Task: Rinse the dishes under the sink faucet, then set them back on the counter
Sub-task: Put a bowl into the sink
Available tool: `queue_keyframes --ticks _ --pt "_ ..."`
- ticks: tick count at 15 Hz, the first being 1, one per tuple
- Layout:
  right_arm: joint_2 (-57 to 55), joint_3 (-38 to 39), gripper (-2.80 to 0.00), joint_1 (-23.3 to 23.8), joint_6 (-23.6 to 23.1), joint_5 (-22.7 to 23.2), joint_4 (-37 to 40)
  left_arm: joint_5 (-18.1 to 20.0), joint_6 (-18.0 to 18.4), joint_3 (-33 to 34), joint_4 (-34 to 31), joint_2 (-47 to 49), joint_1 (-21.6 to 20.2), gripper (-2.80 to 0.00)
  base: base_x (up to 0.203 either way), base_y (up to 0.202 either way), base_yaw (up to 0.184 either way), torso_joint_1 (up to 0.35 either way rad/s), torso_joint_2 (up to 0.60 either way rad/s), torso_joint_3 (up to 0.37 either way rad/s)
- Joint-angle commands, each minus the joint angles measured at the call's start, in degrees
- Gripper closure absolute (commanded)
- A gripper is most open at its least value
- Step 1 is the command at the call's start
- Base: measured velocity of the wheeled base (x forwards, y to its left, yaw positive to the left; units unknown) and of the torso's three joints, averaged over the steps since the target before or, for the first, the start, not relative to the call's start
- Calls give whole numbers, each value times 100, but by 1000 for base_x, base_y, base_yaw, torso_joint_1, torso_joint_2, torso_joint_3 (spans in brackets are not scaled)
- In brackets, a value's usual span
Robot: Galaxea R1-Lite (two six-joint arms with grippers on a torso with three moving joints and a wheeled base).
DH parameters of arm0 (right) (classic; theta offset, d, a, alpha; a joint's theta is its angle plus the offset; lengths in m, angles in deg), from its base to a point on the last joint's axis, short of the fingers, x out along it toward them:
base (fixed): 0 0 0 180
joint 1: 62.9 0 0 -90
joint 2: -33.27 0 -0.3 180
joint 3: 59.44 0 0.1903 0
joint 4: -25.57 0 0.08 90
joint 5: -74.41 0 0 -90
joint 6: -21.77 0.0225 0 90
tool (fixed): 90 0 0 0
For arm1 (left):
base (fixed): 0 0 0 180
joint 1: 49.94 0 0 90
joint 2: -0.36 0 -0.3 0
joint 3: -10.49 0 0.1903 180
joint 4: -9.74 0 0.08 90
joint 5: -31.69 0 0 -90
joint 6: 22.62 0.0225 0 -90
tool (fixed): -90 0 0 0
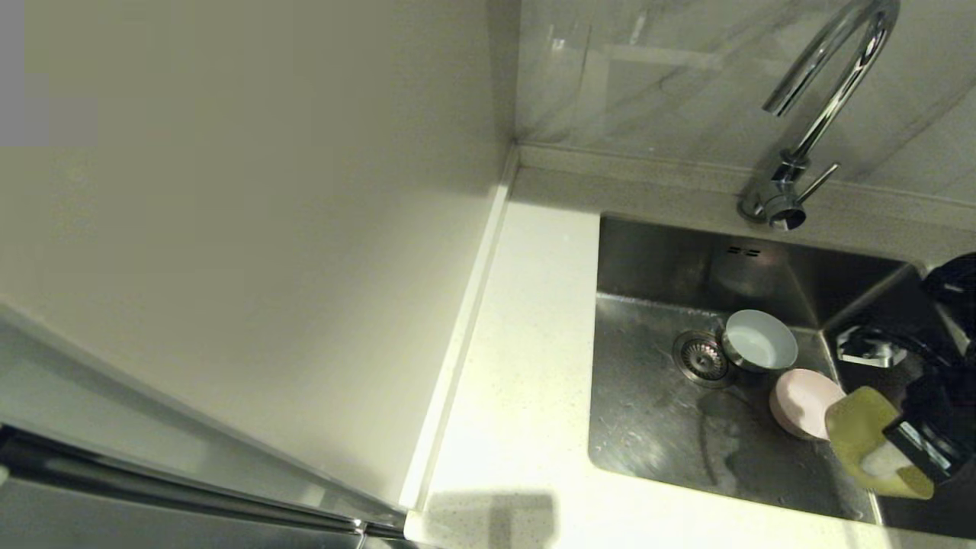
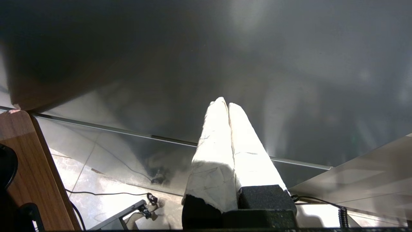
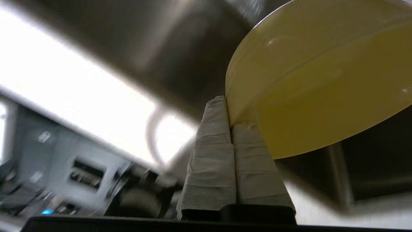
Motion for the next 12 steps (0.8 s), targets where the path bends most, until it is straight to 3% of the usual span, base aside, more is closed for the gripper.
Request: queue_keyframes --ticks 1,12 --pt "-404 623 0 -175 7 -94 -1186 0 -2 18 2 0 -1 0 0 0 0 0 0 0" --pt "-951 2030 0 -1017 -215 -554 -4806 0 -2 18 2 0 -1 0 0 0 0 0 0 0"
